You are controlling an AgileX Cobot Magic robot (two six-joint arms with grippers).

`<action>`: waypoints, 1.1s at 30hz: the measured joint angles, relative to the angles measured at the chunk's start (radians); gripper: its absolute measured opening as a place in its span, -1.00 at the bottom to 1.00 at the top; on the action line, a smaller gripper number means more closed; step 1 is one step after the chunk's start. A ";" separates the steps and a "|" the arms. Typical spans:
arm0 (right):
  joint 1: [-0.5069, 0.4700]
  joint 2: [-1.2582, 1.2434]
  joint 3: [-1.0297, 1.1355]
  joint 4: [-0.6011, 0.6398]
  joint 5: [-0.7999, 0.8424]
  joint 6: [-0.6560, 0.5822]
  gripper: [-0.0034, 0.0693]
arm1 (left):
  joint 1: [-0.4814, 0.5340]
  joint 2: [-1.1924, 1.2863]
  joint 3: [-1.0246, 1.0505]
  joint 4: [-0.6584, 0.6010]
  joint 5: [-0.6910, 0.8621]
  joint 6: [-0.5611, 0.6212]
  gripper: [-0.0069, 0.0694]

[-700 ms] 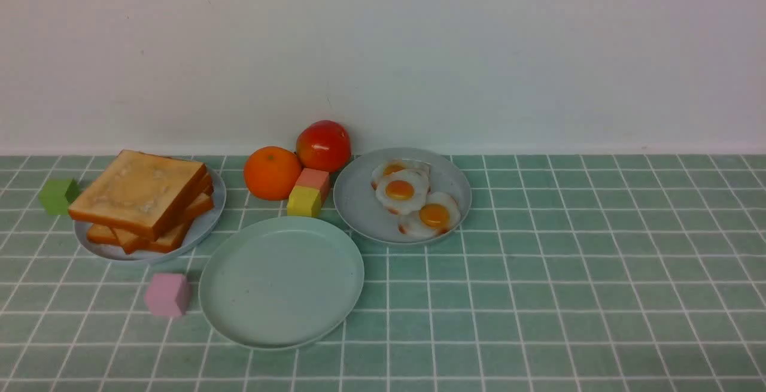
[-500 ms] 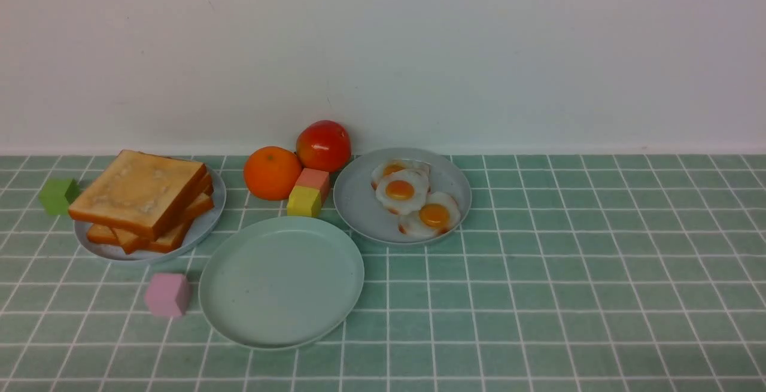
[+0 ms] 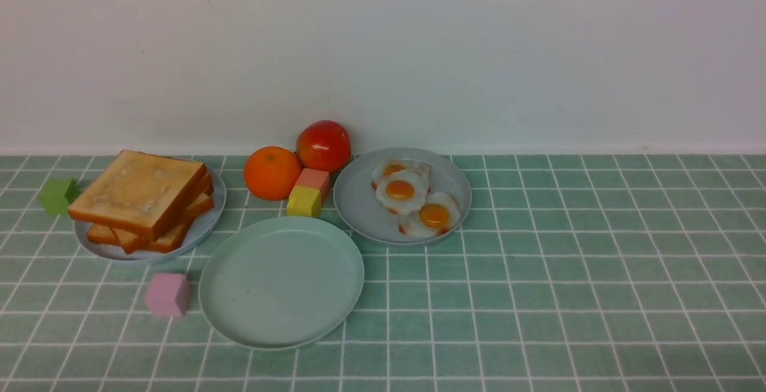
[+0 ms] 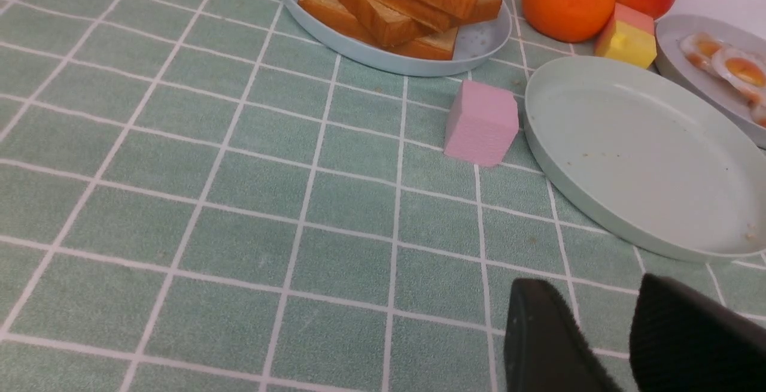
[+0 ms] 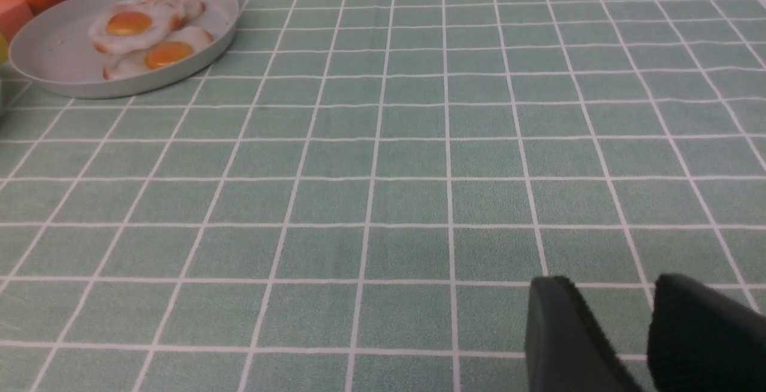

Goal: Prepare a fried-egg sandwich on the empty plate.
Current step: Use the left arm to grab a slice of bread

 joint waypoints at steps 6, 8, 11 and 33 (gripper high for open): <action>0.000 0.000 0.000 0.000 0.000 0.000 -0.25 | 0.000 0.000 0.000 -0.073 -0.117 -0.063 -0.19; 0.000 0.000 0.000 0.000 0.000 0.000 -0.25 | 0.000 0.000 0.000 -0.171 -0.186 -0.146 -0.19; 0.000 0.000 0.000 0.000 0.000 0.000 -0.25 | 0.000 0.000 0.000 -0.292 -0.259 -0.227 -0.19; 0.000 0.000 0.008 0.441 -0.319 0.274 -0.25 | 0.000 0.620 -0.613 -0.277 0.382 0.209 -0.85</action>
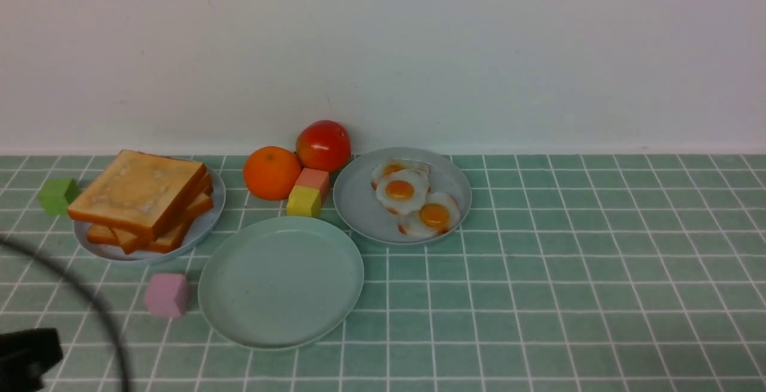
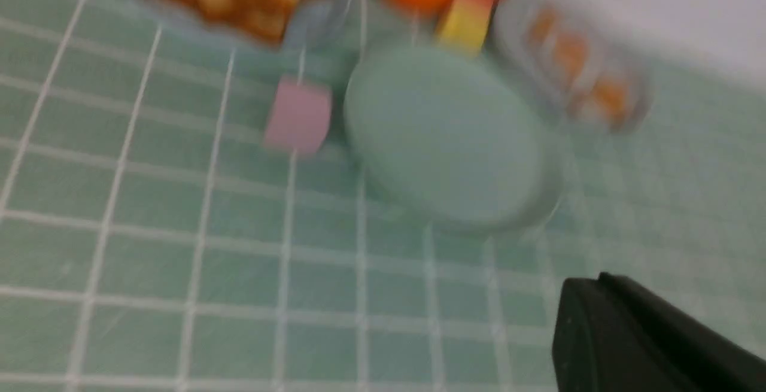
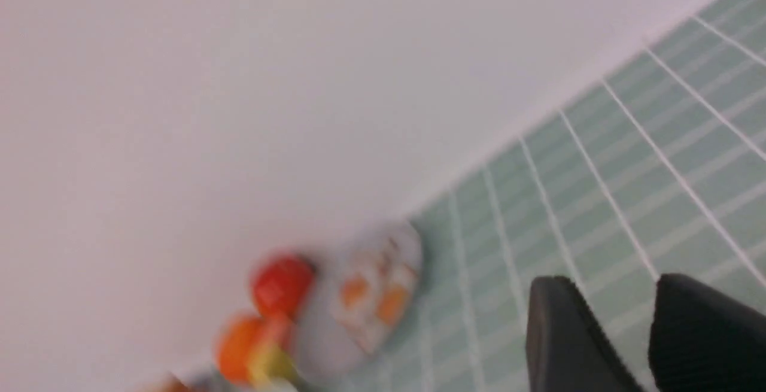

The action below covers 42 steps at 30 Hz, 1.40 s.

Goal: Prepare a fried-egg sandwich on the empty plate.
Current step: Use the left arm to grab a slice of bread

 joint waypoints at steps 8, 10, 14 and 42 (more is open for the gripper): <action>0.052 0.076 -0.259 -0.039 0.328 -0.115 -0.61 | 0.000 0.398 -0.211 0.066 -0.019 0.071 -0.85; 0.085 0.158 -0.398 -0.070 0.475 -0.224 -0.80 | 0.000 0.521 -0.257 0.117 -0.076 0.076 -0.85; 0.135 0.393 -0.698 -0.108 0.805 -0.422 -0.94 | 0.000 0.755 -0.383 0.196 -0.127 0.080 -0.85; 0.387 0.779 -1.014 -0.145 0.946 -0.559 -0.89 | -0.102 1.253 -0.643 0.732 -0.302 0.013 0.36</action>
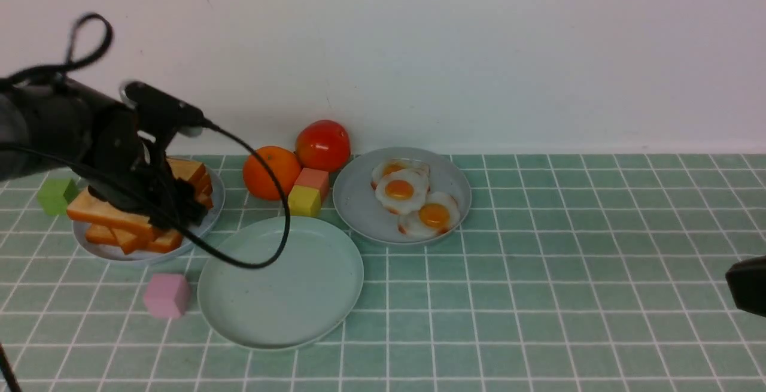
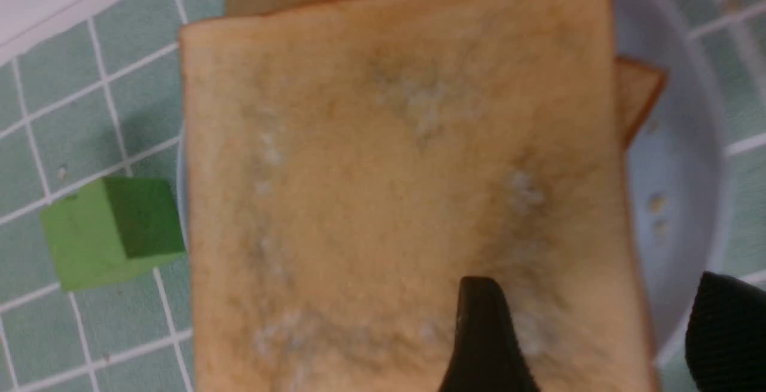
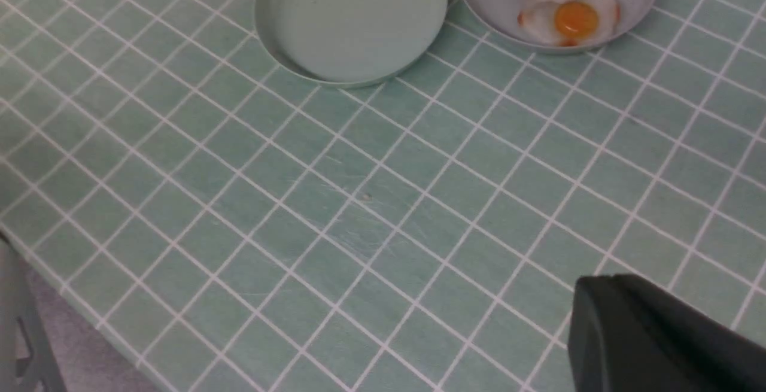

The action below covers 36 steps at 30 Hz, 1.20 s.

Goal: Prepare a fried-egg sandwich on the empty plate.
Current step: Use the left arm to grab a slice of bread

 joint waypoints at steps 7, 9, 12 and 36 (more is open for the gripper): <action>0.000 0.000 0.000 0.026 0.003 -0.002 -0.88 | -0.001 0.036 -0.012 0.021 -0.002 0.000 0.22; 0.000 0.000 0.000 0.026 0.003 -0.002 -0.87 | -0.001 0.036 -0.012 0.014 -0.001 0.000 0.11; 0.000 0.000 0.000 0.027 0.003 -0.003 -0.87 | 0.000 0.036 -0.012 0.011 0.006 0.000 -0.11; 0.000 0.000 0.000 0.030 0.016 -0.010 -0.83 | -0.001 -0.016 -0.012 -0.050 0.067 0.000 -0.23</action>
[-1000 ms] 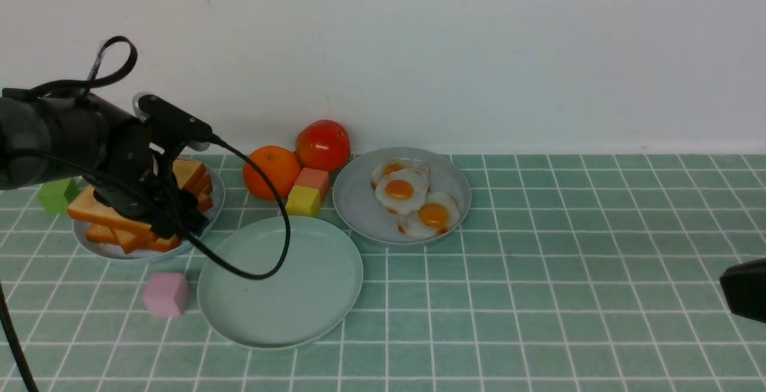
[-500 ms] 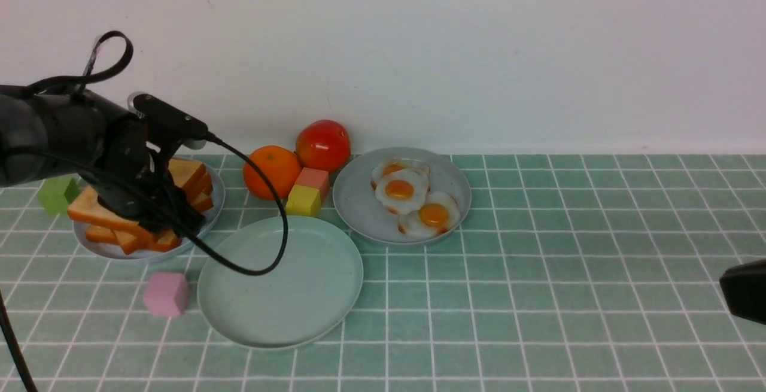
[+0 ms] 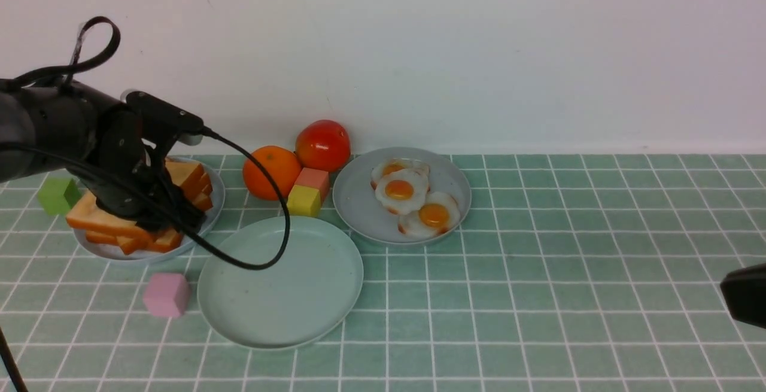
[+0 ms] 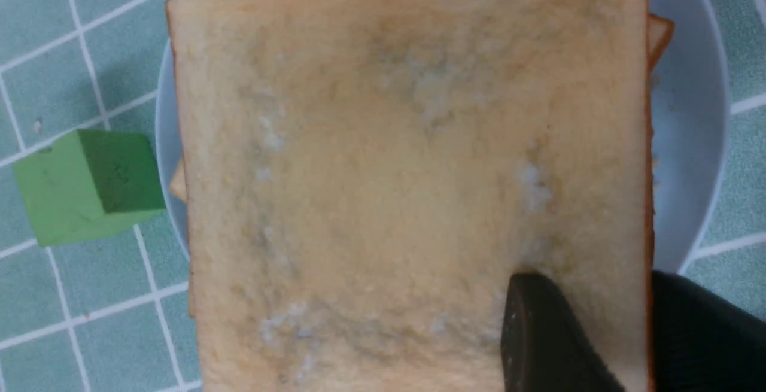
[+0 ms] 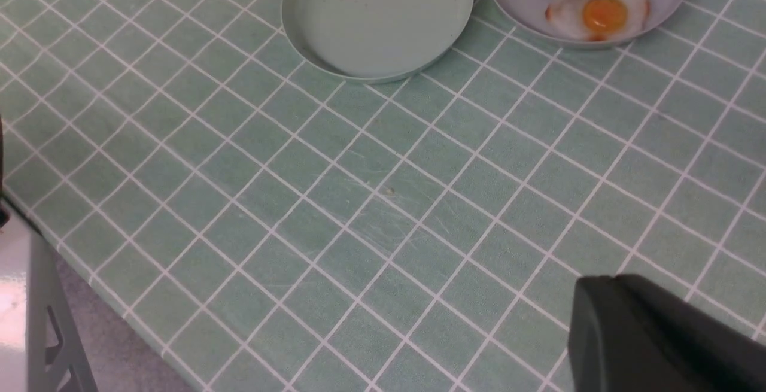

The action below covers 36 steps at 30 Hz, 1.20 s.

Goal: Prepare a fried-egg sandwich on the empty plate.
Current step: Use the left arm to grab a slice of bread, then use the left arm to put a slice of bread into the empty plate in the middle

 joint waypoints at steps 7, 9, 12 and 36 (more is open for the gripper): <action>0.000 0.000 0.000 0.000 0.004 0.000 -0.82 | 0.000 -0.074 0.001 -0.009 0.025 0.000 -0.26; 0.000 0.000 0.000 0.000 0.004 0.000 -0.82 | 0.000 -0.109 0.001 -0.012 0.036 0.000 -0.28; 0.000 0.000 0.000 0.000 0.004 -0.010 -0.82 | -0.008 -0.182 0.002 -0.025 0.067 -0.009 -0.30; 0.000 0.000 0.002 0.000 0.020 -0.022 -0.75 | -0.492 -0.087 0.120 0.109 0.095 -0.209 -0.34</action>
